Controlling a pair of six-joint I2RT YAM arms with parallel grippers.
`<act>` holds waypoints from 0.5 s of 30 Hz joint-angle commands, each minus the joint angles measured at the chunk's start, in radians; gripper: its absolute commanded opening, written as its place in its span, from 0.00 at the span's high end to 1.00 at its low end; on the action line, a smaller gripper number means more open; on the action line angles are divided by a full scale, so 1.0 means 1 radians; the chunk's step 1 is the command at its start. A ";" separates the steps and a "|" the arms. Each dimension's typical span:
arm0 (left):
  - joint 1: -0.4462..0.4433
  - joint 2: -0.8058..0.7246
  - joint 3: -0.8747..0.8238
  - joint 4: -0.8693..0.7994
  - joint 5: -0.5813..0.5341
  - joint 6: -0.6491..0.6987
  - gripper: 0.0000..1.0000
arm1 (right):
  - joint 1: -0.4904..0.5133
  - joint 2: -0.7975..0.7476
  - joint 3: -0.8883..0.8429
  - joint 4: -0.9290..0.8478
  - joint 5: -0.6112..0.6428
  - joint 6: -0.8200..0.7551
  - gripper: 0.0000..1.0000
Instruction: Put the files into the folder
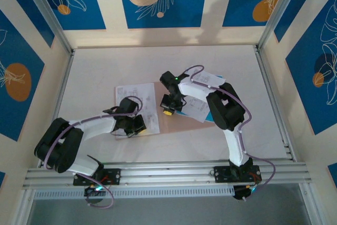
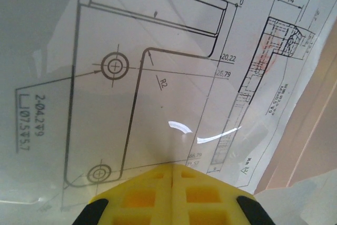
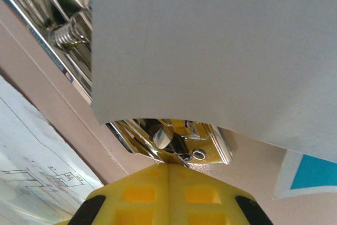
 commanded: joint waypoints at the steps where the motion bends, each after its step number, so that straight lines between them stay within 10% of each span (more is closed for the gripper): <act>1: -0.003 -0.006 -0.037 -0.133 -0.044 -0.008 1.00 | -0.014 0.023 -0.001 -0.130 0.192 -0.027 0.96; 15: -0.002 -0.013 -0.036 -0.125 -0.035 -0.007 1.00 | 0.006 -0.163 0.097 -0.120 0.218 -0.029 0.89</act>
